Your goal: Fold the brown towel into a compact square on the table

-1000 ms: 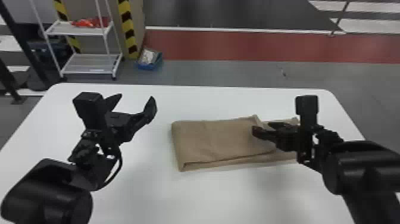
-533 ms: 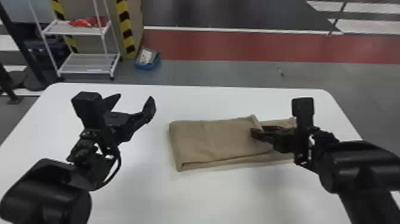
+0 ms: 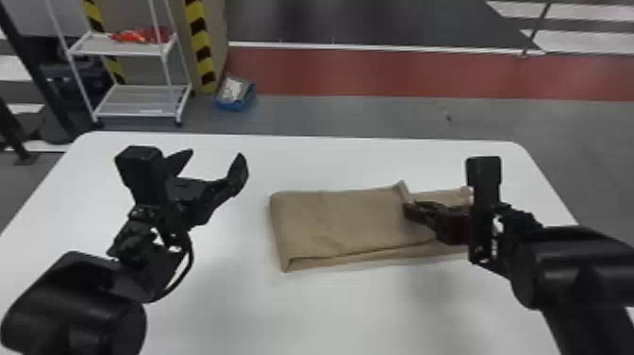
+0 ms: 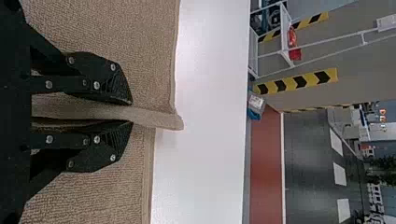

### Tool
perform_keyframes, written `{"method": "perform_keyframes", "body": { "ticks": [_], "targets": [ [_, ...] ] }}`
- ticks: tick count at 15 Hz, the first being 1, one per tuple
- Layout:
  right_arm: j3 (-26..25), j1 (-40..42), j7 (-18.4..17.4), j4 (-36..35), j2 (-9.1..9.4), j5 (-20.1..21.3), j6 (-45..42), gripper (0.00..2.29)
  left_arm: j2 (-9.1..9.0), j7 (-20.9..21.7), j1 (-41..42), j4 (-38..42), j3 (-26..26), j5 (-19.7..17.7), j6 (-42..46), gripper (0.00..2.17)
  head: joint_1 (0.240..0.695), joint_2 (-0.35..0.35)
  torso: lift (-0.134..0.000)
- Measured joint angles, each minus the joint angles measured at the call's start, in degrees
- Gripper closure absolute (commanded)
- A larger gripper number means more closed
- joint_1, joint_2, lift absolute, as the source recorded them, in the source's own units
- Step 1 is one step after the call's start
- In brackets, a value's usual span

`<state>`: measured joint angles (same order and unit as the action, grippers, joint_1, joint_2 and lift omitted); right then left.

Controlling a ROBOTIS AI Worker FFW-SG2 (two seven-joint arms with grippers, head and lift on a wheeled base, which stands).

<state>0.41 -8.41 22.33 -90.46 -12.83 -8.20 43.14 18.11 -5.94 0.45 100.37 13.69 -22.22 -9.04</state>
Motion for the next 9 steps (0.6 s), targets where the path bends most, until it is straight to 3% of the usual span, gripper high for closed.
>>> {"method": "perform_keyframes", "body": {
  "ticks": [1, 6, 9],
  "targets": [
    [-0.03, 0.08, 0.38, -0.19, -0.13, 0.05, 0.06, 1.31, 0.00, -0.02, 0.03, 0.01, 0.02, -0.01, -0.07, 0.08, 0.695, -0.045, -0.124],
    [-1.04, 2.47, 0.88, -5.39, -0.26, -0.61, -0.58, 1.33, 0.08, -0.03, 0.73, 0.26, -0.22, -0.19, -0.41, 0.08, 0.695, -0.040, -0.124],
    [-4.63, 5.61, 0.63, -13.11, -0.74, -4.26, 0.78, 1.32, 0.09, -0.06, 0.87, 0.46, -0.29, -0.22, -0.67, 0.08, 0.695, -0.045, -0.124]
  ]
}}
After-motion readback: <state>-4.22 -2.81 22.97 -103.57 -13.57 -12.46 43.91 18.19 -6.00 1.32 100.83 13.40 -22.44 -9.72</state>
